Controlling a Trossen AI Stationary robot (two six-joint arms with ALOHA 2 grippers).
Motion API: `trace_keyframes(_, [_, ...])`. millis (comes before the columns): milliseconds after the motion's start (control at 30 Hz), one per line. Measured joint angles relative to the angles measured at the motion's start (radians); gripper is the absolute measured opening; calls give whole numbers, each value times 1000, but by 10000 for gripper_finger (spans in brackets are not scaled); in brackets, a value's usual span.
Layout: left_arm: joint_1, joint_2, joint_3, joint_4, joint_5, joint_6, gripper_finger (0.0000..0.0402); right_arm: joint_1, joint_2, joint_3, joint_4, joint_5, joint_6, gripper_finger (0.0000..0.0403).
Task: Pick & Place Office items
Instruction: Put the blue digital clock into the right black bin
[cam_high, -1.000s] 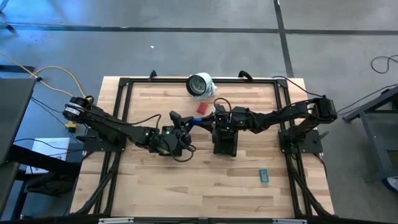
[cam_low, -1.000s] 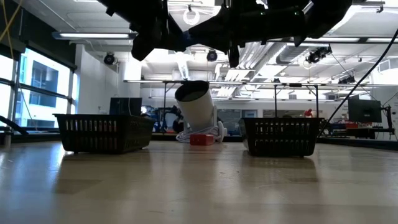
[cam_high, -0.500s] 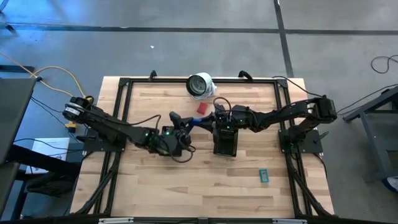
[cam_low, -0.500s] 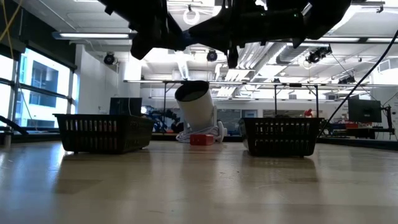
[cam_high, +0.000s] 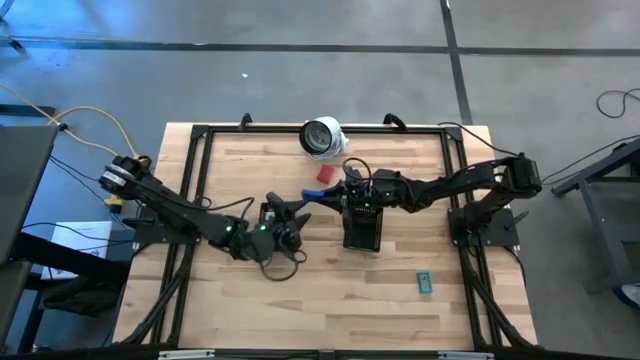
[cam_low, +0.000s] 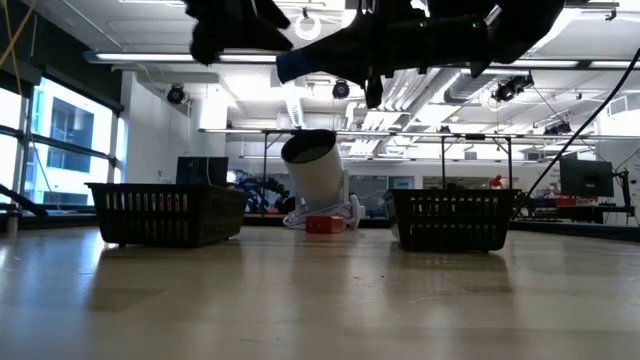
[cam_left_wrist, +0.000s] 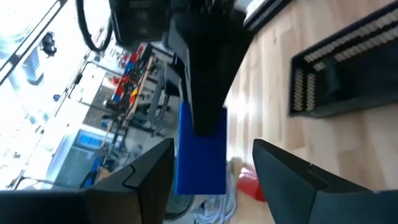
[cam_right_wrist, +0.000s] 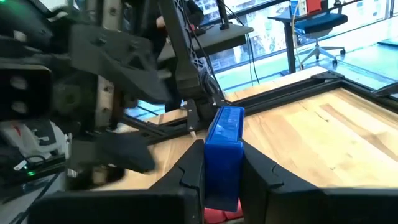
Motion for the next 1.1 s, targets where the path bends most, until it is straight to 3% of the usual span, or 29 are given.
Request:
trace_keyframes(300, [-108,-163,-5,-151,-30,-214,210,2,-170,0,-211,35,-71,48])
trace_keyframes(467, [-103,-305,-7,-377,122,-468,211,25,-323,0,-431,109,-105,48])
trace_keyframes(567, [-77,-375,-35,-422,235,-552,211,48,-397,0,-555,174,-105,48])
trace_keyframes(767, [-28,-500,-166,-325,395,-573,211,89,-456,0,-727,238,-53,48])
trace_keyframes(933, [1,-596,-305,-153,507,-570,211,96,-430,1,-835,232,19,48])
trace_keyframes(1100, [8,-651,-395,-48,544,-591,211,96,-390,-1,-899,176,81,48])
